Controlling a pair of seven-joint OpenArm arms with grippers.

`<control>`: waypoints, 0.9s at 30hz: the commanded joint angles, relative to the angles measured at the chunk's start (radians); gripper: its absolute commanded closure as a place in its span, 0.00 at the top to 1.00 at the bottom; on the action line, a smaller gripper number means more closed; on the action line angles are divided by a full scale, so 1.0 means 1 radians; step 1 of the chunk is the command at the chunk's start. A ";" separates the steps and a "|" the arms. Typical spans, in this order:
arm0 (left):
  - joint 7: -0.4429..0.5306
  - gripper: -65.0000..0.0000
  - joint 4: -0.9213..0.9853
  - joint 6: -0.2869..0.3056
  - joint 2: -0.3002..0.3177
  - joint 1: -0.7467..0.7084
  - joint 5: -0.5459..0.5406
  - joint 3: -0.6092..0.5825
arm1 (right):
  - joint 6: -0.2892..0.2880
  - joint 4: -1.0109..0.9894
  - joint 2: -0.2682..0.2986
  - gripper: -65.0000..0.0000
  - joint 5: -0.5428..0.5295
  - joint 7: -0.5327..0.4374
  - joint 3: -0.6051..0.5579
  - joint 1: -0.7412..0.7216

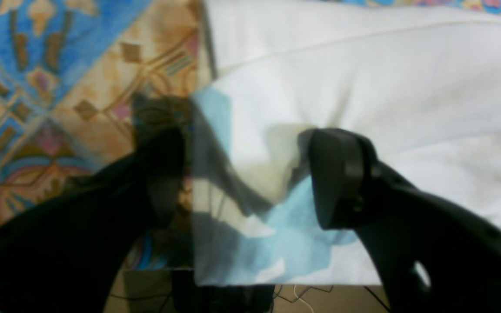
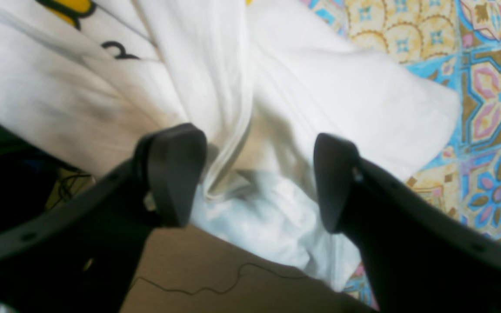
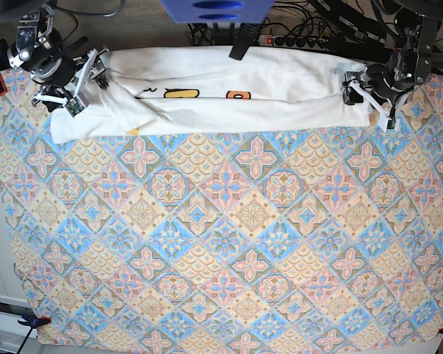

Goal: Fold the T-shirt properly
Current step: 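Grasp the folded edge near the left gripper and pull it inward, then fold the shirt's side inward toward the right gripper with the left gripper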

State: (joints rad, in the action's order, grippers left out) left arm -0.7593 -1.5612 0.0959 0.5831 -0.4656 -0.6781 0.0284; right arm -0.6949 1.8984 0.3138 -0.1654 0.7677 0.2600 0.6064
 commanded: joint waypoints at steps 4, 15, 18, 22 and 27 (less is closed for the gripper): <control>-0.001 0.39 0.006 0.064 -0.008 0.040 -0.001 -0.041 | 0.004 0.019 0.012 0.63 -0.009 -0.015 0.006 0.002; 0.087 0.00 0.087 0.117 -0.004 0.090 -0.005 -0.018 | 0.002 0.019 0.012 0.63 -0.009 -0.015 0.011 0.002; 0.090 0.00 0.095 0.117 -0.010 0.087 -0.001 0.112 | 0.002 0.019 0.012 0.63 -0.009 -0.015 0.011 0.002; 0.097 0.00 0.140 0.117 -0.002 0.094 -0.001 0.242 | 0.002 0.020 0.012 0.63 -0.010 -0.015 0.006 0.002; 0.099 0.00 0.167 0.117 0.033 0.098 -0.002 0.351 | 0.002 0.020 0.012 0.63 -0.010 -0.017 0.006 0.002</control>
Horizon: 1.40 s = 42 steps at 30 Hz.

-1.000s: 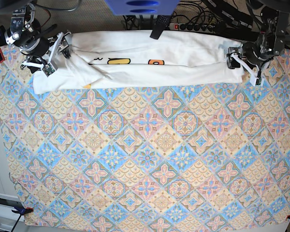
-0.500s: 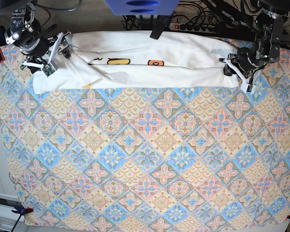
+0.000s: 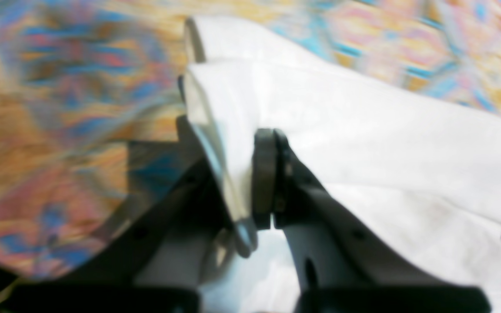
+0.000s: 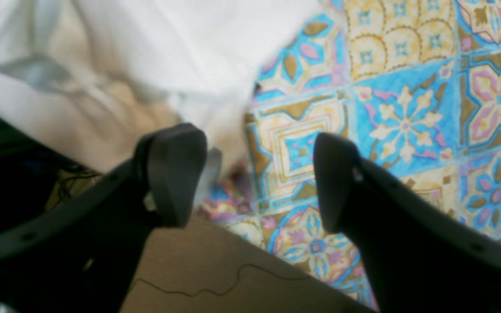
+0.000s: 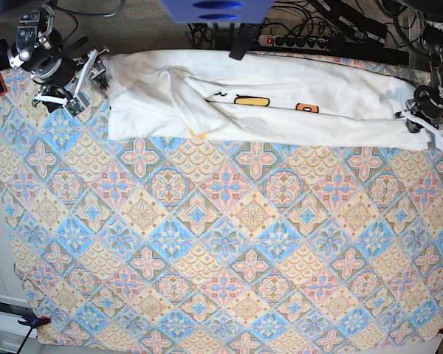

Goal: Fold the T-shirt properly
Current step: 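Fold the shirt's side inward toward the right gripper with the left gripper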

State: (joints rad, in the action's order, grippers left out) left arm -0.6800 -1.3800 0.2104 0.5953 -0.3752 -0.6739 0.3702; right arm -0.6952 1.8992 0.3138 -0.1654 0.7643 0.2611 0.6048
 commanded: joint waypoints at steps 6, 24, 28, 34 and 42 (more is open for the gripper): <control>0.013 0.00 -0.134 0.010 0.010 -0.054 -0.008 0.019 | 0.002 0.020 0.012 0.63 -0.010 -0.013 0.008 0.000; 0.010 0.00 -0.437 0.001 -0.185 -0.179 -0.005 -0.264 | 0.002 0.020 0.012 0.63 -0.012 -0.013 0.013 -0.010; 0.010 0.00 -0.427 0.001 -0.194 -0.135 -0.005 -0.328 | 0.002 0.020 0.012 0.63 -0.012 -0.013 0.013 -0.018; 0.012 0.00 -0.413 -0.027 -0.216 -0.075 -0.005 -0.388 | 0.002 0.020 0.012 0.63 -0.012 -0.013 0.013 -0.023; 0.010 0.00 -0.388 -0.068 -0.234 -0.048 -0.004 -0.483 | 0.002 0.020 0.012 0.63 -0.012 -0.013 0.013 -0.023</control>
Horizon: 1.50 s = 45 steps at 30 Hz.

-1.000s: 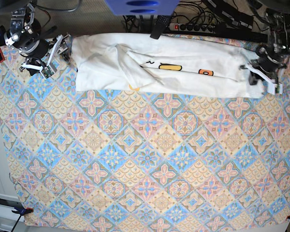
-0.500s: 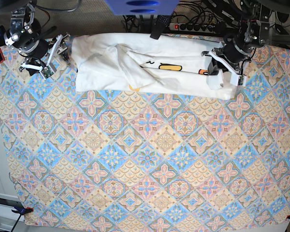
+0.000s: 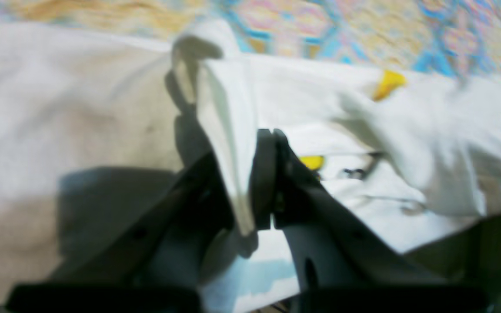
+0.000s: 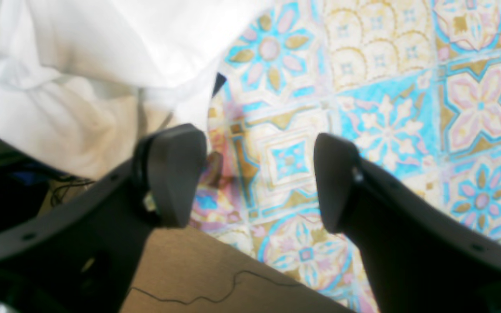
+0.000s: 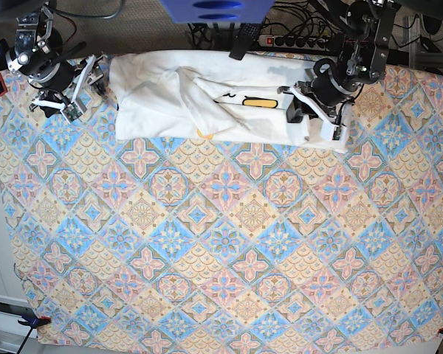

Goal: Fold the T-shirt properly

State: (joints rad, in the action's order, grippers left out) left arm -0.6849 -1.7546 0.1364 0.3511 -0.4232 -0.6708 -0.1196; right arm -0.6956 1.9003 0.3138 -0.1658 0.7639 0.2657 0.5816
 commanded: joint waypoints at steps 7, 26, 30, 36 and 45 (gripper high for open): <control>0.015 0.43 -0.051 0.006 0.013 -0.021 -0.010 0.001 | 0.003 0.018 0.012 0.63 -0.011 -0.013 0.008 -0.001; 0.017 0.60 -0.110 0.007 0.148 -0.116 -0.010 0.294 | -0.003 0.009 0.015 0.63 -0.202 0.075 0.001 -0.015; 0.017 0.60 -0.080 0.007 0.145 -0.116 -0.013 0.285 | -0.003 0.008 0.015 0.63 -0.363 0.202 0.001 -0.139; 0.017 0.60 -0.067 0.010 0.115 -0.116 -0.010 0.283 | -0.003 -0.101 0.017 0.63 -0.533 0.268 0.001 -0.208; 0.017 0.60 -0.066 0.012 0.115 -0.116 -0.010 0.283 | -0.003 -0.304 0.014 0.63 -0.593 0.266 -0.004 -0.234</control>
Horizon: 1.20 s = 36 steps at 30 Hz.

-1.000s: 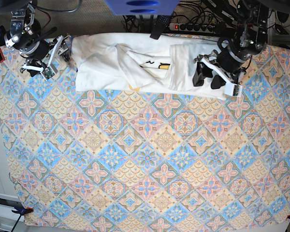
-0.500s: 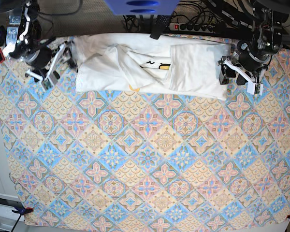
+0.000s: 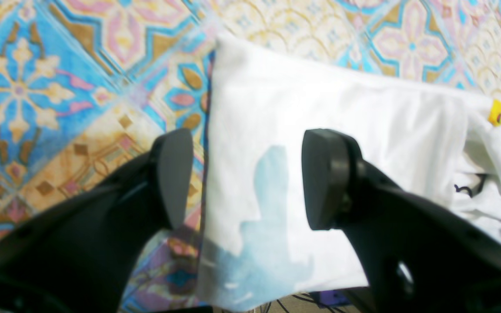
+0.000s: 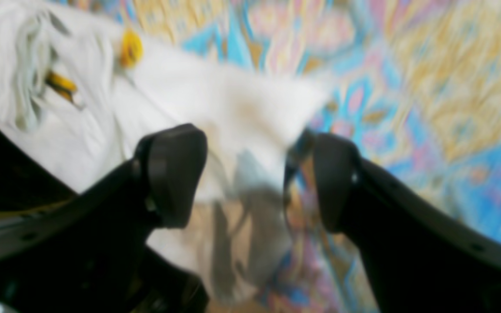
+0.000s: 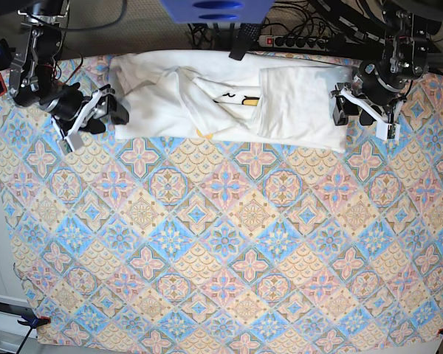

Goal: Fold the T-shirt properly

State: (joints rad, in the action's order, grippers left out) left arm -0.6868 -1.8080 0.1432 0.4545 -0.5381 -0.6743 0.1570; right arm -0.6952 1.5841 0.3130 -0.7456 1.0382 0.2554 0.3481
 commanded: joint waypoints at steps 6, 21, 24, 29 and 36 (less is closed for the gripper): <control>0.019 0.60 -0.013 0.005 0.010 0.000 -0.006 0.006 | -0.003 -0.069 0.013 0.63 -0.013 -0.014 0.003 -0.001; 0.019 0.60 -0.013 0.006 0.008 0.002 -0.006 0.006 | -0.003 -0.221 -0.042 0.63 -0.012 -0.017 -0.106 -0.042; 0.019 0.60 -0.013 0.006 0.008 0.002 -0.006 0.006 | -0.003 -0.225 -0.042 0.63 -0.012 -0.017 -0.144 -0.051; 0.019 0.60 -0.013 0.006 0.008 0.002 -0.006 0.006 | -0.003 -0.225 -0.044 0.61 -0.012 -0.014 -0.193 -0.051; 0.022 0.60 -0.013 0.006 0.008 0.002 -0.006 0.008 | -0.003 -0.225 -0.044 0.00 -0.012 -0.016 -0.186 -0.056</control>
State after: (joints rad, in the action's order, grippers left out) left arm -0.6861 -1.8069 0.1463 0.4511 -0.5350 -0.6743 0.1570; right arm -0.6960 1.3514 0.2535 -0.7662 1.0157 0.0620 0.2943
